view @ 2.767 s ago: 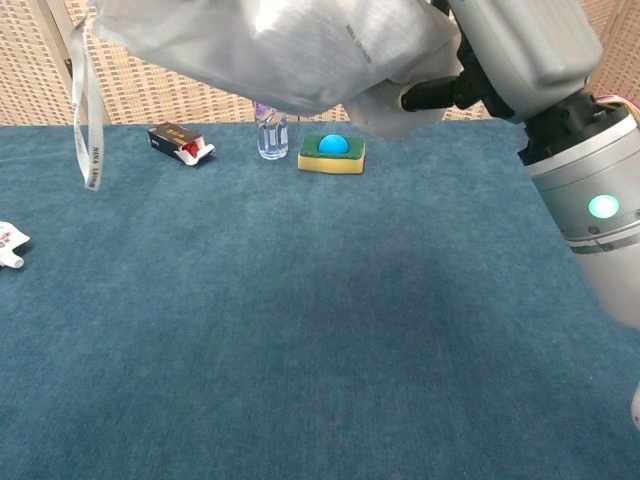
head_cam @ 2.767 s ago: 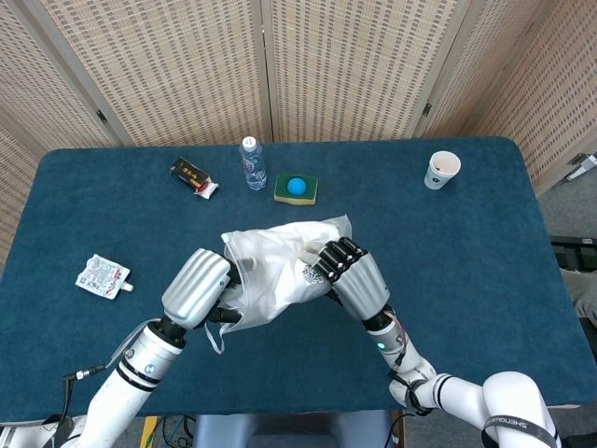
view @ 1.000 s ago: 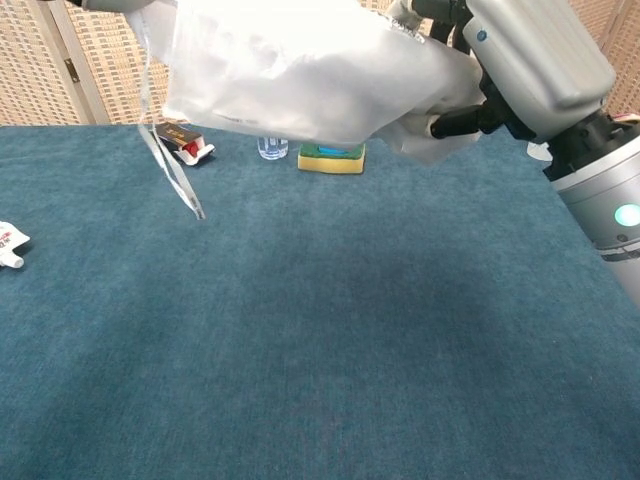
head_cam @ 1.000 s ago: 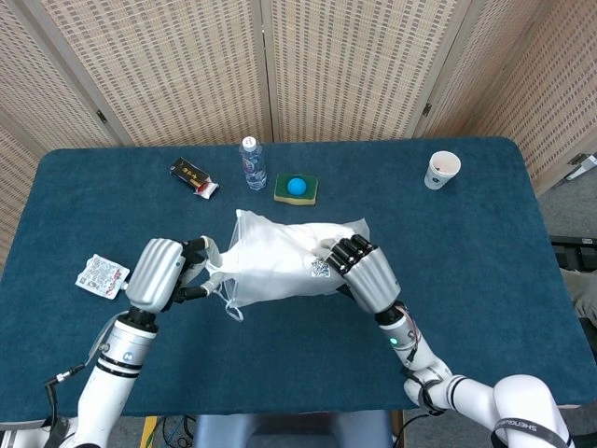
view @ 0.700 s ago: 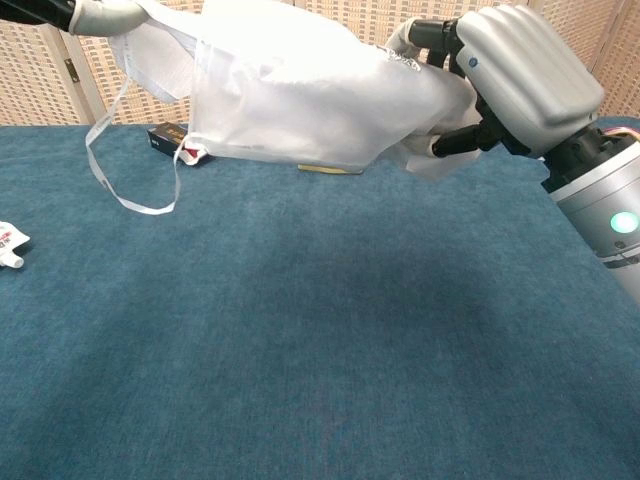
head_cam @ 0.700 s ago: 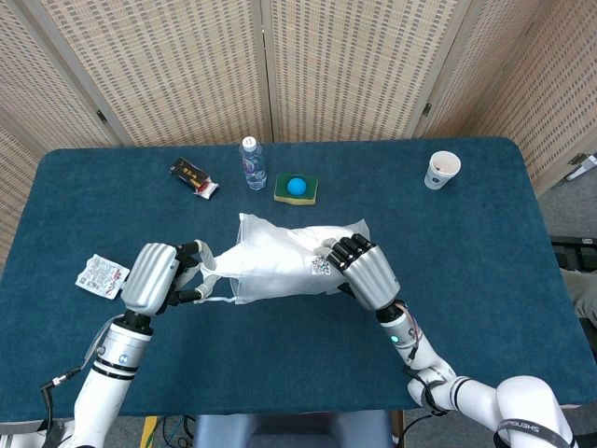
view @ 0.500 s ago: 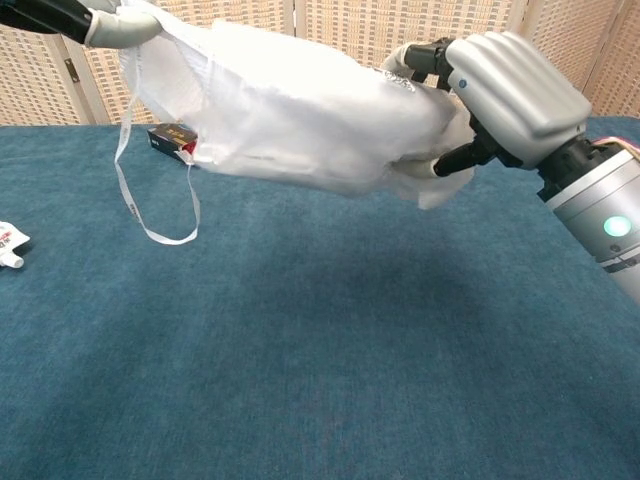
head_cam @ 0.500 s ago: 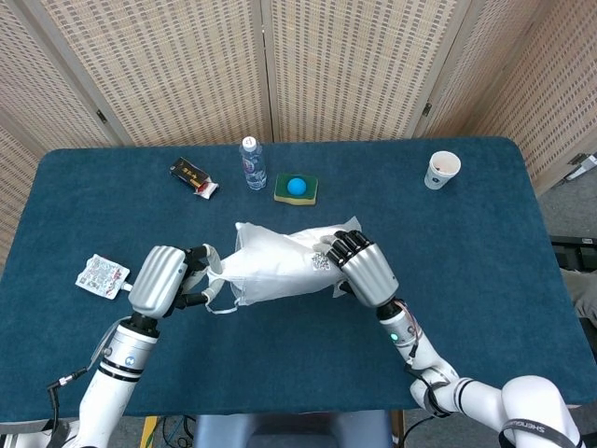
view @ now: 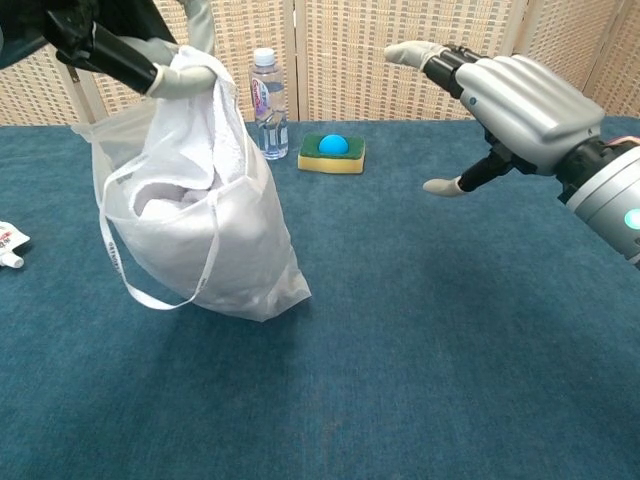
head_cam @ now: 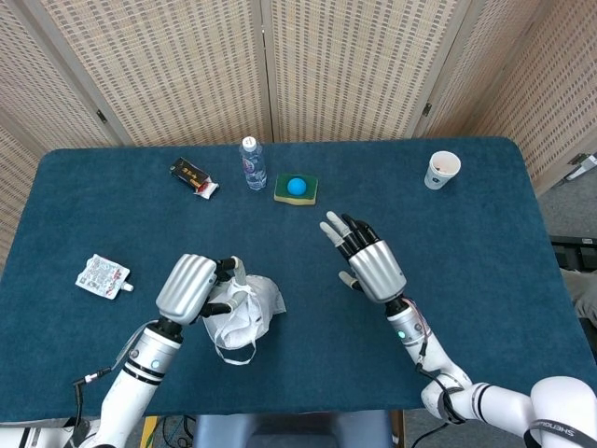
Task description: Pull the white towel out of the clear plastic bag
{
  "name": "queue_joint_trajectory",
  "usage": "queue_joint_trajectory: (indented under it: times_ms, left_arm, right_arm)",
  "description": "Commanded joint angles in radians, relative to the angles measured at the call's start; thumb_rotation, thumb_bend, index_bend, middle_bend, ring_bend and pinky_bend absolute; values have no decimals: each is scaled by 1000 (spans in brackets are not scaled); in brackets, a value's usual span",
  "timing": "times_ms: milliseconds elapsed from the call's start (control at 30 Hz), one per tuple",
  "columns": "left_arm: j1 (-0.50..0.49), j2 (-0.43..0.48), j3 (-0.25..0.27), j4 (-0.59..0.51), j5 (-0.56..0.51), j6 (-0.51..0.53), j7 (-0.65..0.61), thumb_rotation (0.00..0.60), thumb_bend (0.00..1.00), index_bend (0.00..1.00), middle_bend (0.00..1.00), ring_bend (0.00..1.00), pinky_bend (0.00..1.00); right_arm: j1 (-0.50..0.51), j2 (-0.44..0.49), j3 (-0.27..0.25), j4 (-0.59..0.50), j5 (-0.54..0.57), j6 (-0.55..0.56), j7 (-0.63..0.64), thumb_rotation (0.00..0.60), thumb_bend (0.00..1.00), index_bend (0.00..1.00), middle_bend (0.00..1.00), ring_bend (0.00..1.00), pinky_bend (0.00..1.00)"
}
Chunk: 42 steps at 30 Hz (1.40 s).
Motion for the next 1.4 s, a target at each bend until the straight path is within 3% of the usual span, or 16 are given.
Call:
queue_joint_trajectory:
  times_ms: [33,233,400,767,1400]
  left_arm:
    - [7,-1,18,6,-7,-4,9,600,735,826,1000,1000,1000]
    - [33,16,51,12,-11,-3,10,600,735,825,1000,1000,1000]
    - [58,51,72,14,-1,-1,-4,600,735,825,1000,1000,1000]
    - [106,102,114,43,38,-9,-43,600,735,824,1000,1000,1000]
    - [123,86,106,57,50,-22,-52,600,736,824,1000,1000,1000]
  right_arm:
    - [-7,7,-1,-10,6,-8,-13,600,0,0,187,110,247]
    - [-10,9,-5,-32,22,-44,-36,600,0,56,489,403,437]
    - [-5,2,-20,-37,24,-85,-32,600,0,137,718,642,689]
    - [5,-26,-49,-49,32,-171,-9,600,0,243,999,978,971]
    - [60,-206,-2,52,93,-275,12,600,0,379,1000,1000,1000]
